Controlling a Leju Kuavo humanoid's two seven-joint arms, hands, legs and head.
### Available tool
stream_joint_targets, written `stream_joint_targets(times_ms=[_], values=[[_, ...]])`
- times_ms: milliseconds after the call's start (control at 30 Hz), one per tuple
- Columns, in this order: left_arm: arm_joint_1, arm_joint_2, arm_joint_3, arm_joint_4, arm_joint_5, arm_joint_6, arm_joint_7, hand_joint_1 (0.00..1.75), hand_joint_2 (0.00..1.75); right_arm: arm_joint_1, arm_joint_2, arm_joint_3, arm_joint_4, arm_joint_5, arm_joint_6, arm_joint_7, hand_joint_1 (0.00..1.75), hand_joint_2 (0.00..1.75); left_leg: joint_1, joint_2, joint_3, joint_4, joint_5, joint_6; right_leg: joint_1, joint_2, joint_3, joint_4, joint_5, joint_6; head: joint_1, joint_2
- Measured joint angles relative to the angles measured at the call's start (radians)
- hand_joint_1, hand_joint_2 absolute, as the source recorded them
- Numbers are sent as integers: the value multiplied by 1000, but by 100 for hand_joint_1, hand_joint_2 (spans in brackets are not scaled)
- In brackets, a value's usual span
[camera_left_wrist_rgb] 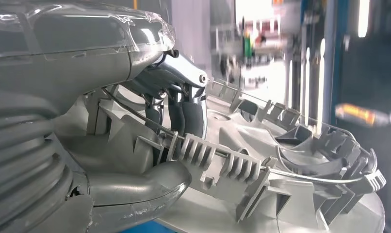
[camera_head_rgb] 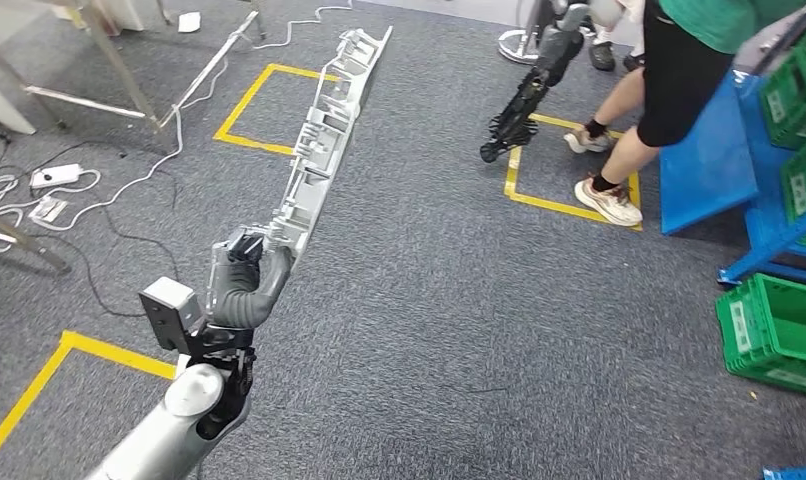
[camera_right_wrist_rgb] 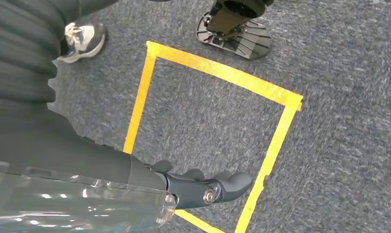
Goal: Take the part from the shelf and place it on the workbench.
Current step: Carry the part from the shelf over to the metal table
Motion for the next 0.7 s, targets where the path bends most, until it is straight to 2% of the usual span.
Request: stream_joint_targets(times_ms=[67,133,167,200,233,267,333,367,400,433,467,500,533,600,633,667,700], values=[[10,4,17,-17,-2,3,2,175,175,0,1,0,0,0,0,0,0,175,0,-22,-2,-1,4,8,-3,30,-33,91,-62,4,2,0],[13,5,25,-26,-3,2,2,175,175,2,1,0,0,1,0,-1,0,175,-5,-46,-5,0,7,13,-2,49,-88,221,-123,-1,3,0],[13,5,27,-29,-4,1,2,175,175,3,2,0,0,2,0,-1,0,175,-8,-59,-6,0,9,16,0,53,-105,258,-130,-7,3,0],[13,5,28,-30,-5,0,2,175,175,4,2,0,0,4,0,-1,0,175,-11,-72,-6,0,10,18,3,56,-106,258,-117,-14,3,0],[13,5,29,-32,-6,-1,2,175,175,4,2,0,0,5,0,-1,0,175,-13,-84,-6,0,12,19,8,62,-90,221,-87,-23,3,0],[13,5,31,-35,-6,-1,2,175,175,3,1,0,0,6,0,0,0,175,-14,-96,-6,-1,14,20,15,73,-61,156,-46,-33,3,0],[12,4,34,-39,-6,-2,2,175,175,2,-2,1,0,8,-1,0,0,175,-12,-120,-9,-2,20,16,24,108,-9,35,9,-50,3,0],[12,4,35,-41,-7,-3,2,175,175,1,-5,1,1,8,-2,1,0,175,-9,-131,-13,-2,25,11,28,120,4,1,20,-55,3,0],[12,4,36,-41,-7,-3,3,175,175,-1,-7,1,1,8,-3,2,0,175,-5,-141,-17,-4,30,5,29,123,8,-10,20,-58,4,0],[12,4,37,-42,-8,-4,3,175,175,-3,-7,1,1,10,-4,4,0,175,-3,-152,-20,-7,36,-1,31,116,10,-19,23,-59,4,0],[13,5,39,-42,-10,-4,4,175,175,-4,-7,1,1,14,-4,7,0,175,-2,-152,-24,-8,39,-4,30,104,15,-33,30,-58,5,0],[15,7,43,-44,-11,-3,6,175,175,-4,-6,1,1,20,-4,10,0,175,-5,-133,-30,-1,31,-7,28,93,20,-50,38,-57,4,0],[16,10,46,-45,-13,-3,9,175,175,-3,-6,1,1,25,-4,14,0,175,-7,-107,-42,19,13,-10,26,82,25,-66,48,-56,3,0],[19,15,51,-48,-14,-3,16,175,175,7,-6,1,1,31,-4,25,0,175,-7,-56,-84,117,-53,-19,25,59,27,-81,59,-55,1,0],[23,16,51,-49,-14,-3,18,175,175,14,-6,1,2,33,-4,29,0,175,-2,-51,-107,174,-81,-26,24,46,25,-80,60,-55,1,0],[27,18,52,-49,-14,-4,20,175,175,20,-7,1,2,35,-3,31,0,175,4,-49,-121,214,-95,-33,22,34,22,-78,60,-54,1,0],[31,19,53,-49,-14,-3,21,175,175,26,-6,1,2,38,-3,32,0,175,10,-47,-118,221,-91,-40,20,23,20,-75,58,-52,1,0]])
